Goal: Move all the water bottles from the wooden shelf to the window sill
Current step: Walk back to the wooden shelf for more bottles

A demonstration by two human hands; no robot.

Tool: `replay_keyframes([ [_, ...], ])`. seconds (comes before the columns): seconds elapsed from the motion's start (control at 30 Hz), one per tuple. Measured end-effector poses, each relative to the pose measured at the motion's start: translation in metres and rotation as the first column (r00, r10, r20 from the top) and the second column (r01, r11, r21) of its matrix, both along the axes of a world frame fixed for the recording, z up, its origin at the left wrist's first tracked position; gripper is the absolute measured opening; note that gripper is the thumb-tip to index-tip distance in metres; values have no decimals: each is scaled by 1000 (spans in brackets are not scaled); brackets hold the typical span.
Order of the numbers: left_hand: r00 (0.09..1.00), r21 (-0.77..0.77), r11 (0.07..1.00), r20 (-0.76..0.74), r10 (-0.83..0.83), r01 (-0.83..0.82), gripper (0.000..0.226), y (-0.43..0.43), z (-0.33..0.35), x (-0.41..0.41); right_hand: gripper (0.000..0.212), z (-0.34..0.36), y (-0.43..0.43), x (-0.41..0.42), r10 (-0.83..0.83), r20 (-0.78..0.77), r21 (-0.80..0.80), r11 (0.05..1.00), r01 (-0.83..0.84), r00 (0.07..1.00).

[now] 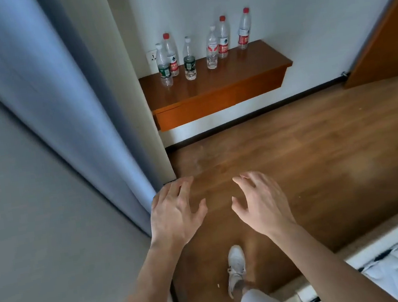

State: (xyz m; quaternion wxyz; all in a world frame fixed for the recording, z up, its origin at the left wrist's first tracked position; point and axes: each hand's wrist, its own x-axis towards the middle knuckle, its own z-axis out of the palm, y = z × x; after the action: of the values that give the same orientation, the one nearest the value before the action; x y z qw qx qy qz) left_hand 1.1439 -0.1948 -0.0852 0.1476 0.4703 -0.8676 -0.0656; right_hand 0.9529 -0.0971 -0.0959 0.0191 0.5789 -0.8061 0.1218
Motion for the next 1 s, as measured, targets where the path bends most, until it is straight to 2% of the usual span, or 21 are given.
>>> replay_keyframes([
  [0.37,1000,-57,998,19,-18,19,44,-176,13,-163,41,-9,-163,-161,-66,75,-119,990,75,995],
  [0.47,1000,8,1000,11,-23,23,50,-223,22,-212,41,0,-206,-203,-58,79,-101,993,66,995],
  [0.53,1000,-14,1000,13,-12,12,52,-250,24,-237,41,5,-235,-228,-43,82,-104,993,52,996],
  [0.83,998,-37,997,-3,60,-60,53,-348,15,-292,35,-2,-346,-294,51,51,-125,991,-45,997],
  [1.0,993,38,993,18,114,-114,63,-408,-1,-298,38,-14,-417,-305,128,48,-147,982,-120,991],
])
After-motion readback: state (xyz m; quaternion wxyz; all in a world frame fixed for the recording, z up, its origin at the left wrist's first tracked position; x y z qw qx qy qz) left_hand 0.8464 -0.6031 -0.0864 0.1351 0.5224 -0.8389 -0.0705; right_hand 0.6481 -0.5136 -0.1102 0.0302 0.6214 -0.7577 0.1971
